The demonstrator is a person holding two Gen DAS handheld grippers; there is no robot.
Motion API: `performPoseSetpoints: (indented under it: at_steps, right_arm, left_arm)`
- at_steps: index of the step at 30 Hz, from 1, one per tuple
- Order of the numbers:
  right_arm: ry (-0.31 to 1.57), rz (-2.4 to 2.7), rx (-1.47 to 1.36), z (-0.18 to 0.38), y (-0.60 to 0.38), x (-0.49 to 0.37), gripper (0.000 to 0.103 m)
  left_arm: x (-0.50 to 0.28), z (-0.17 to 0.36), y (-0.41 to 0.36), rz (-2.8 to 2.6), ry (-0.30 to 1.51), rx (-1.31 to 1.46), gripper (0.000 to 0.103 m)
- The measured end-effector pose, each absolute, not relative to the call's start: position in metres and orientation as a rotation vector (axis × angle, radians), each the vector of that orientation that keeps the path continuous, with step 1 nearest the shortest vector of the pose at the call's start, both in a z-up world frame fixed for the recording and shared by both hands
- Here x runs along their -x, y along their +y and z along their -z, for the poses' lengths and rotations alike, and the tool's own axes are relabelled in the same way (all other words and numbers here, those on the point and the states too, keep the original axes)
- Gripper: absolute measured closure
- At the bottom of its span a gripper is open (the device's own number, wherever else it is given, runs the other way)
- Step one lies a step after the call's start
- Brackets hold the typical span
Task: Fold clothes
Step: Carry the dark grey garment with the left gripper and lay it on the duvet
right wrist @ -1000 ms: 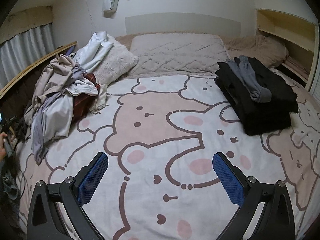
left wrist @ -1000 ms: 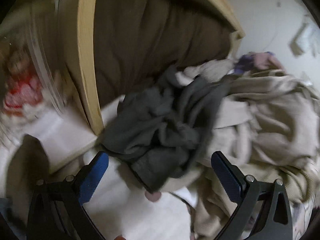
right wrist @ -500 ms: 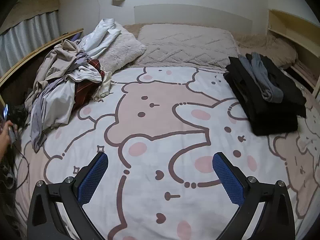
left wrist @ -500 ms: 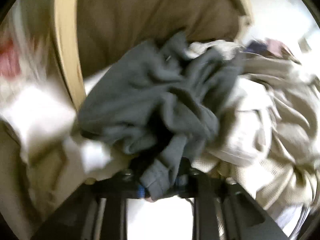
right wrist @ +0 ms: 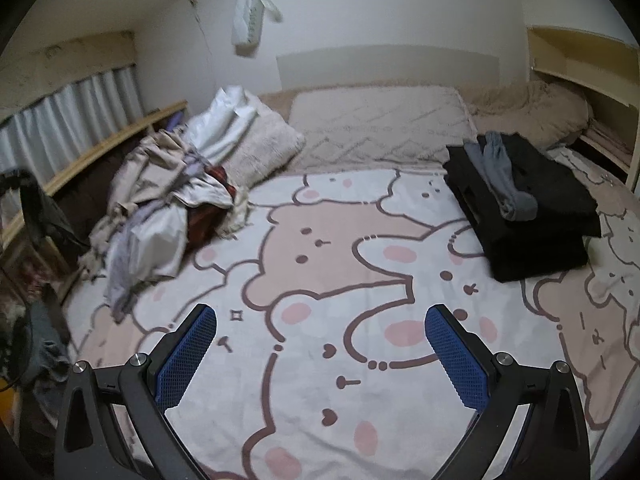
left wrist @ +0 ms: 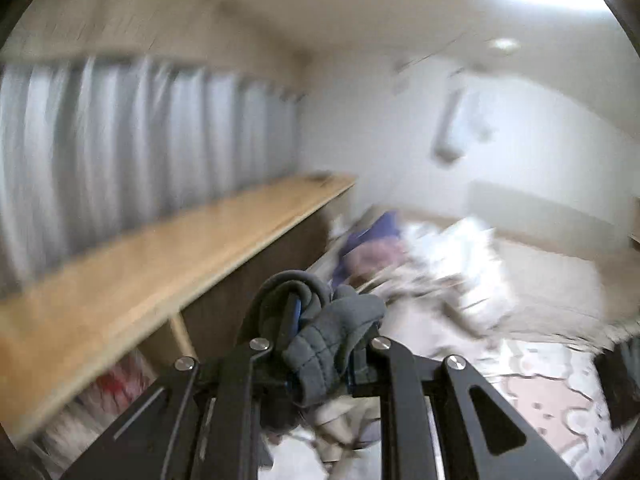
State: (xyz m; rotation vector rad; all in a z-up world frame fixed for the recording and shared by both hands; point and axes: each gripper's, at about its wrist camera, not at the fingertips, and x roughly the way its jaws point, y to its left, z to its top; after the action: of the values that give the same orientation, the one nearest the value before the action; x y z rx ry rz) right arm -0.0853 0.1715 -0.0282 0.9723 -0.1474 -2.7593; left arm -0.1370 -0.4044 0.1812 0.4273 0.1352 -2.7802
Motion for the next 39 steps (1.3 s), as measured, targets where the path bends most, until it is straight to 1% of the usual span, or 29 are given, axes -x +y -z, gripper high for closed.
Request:
performPoseSetpoints:
  at_steps: [2, 6, 10, 13, 15, 17, 19, 20, 21, 22, 24, 26, 28, 32, 34, 36, 39]
  right_arm:
    - [-0.154, 2.756, -0.934, 0.019, 0.177, 0.073, 0.0]
    - [-0.168, 2.749, -0.866, 0.004, 0.189, 0.05, 0.0]
    - [-0.217, 2.758, -0.819, -0.014, 0.209, 0.025, 0.0]
    - [-0.181, 2.797, -0.769, -0.026, 0.222, 0.007, 0.0]
    - [-0.172, 2.818, -0.757, -0.03, 0.232, -0.002, 0.0]
    - [-0.182, 2.836, -0.761, -0.032, 0.242, -0.008, 0.0]
    - [-0.216, 2.848, -0.788, -0.03, 0.253, -0.012, 0.0]
    - [-0.218, 2.853, -0.798, -0.029, 0.258, -0.014, 0.0]
    - [-0.207, 2.86, -0.812, -0.027, 0.261, -0.016, 0.0]
    - [-0.182, 2.87, -0.823, -0.026, 0.264, -0.019, 0.0]
    - [-0.131, 2.888, -0.847, -0.021, 0.269, -0.023, 0.0]
    - [-0.082, 2.892, -0.885, -0.012, 0.273, -0.022, 0.0]
    - [-0.032, 2.895, -0.923, -0.003, 0.277, -0.021, 0.0]
    - [0.067, 2.867, -1.012, 0.025, 0.276, -0.006, 0.0]
    - [0.106, 2.822, -1.045, 0.041, 0.27, 0.006, 0.0]
    - [0.103, 2.762, -1.077, 0.057, 0.265, 0.023, 0.0]
    - [0.031, 2.678, -1.13, 0.085, 0.253, 0.063, 0.0]
  left_arm:
    - [0.118, -0.215, -0.36, 2.885, 0.093, -0.394, 0.086]
    - [0.091, -0.266, -0.268, 3.103, 0.042, -0.368, 0.086]
    - [0.081, -0.289, -0.196, 3.244, -0.004, -0.347, 0.086]
    - [0.075, -0.286, -0.161, 3.326, 0.017, -0.361, 0.086]
    - [0.07, -0.255, -0.136, 3.355, 0.07, -0.407, 0.086]
    - [0.081, -0.203, -0.113, 3.379, 0.232, -0.591, 0.086]
    - [0.089, -0.134, -0.088, 3.344, 0.431, -0.837, 0.086]
    - [0.091, -0.089, -0.071, 3.289, 0.51, -0.989, 0.086]
    - [0.088, -0.049, -0.055, 3.229, 0.546, -1.12, 0.086]
    - [0.08, -0.017, -0.039, 3.17, 0.559, -1.226, 0.09]
    - [0.072, 0.051, -0.008, 3.036, 0.514, -1.451, 0.093]
    - [0.055, 0.096, 0.013, 2.947, 0.493, -1.597, 0.093]
    - [0.032, 0.128, 0.028, 2.891, 0.522, -1.71, 0.093]
    - [0.008, 0.154, 0.033, 2.865, 0.513, -1.767, 0.093]
    - [0.002, 0.148, 0.032, 2.878, 0.535, -1.756, 0.093]
    - [0.0, 0.141, 0.029, 2.902, 0.526, -1.728, 0.093]
    - [0.005, 0.14, 0.021, 2.929, 0.52, -1.691, 0.093]
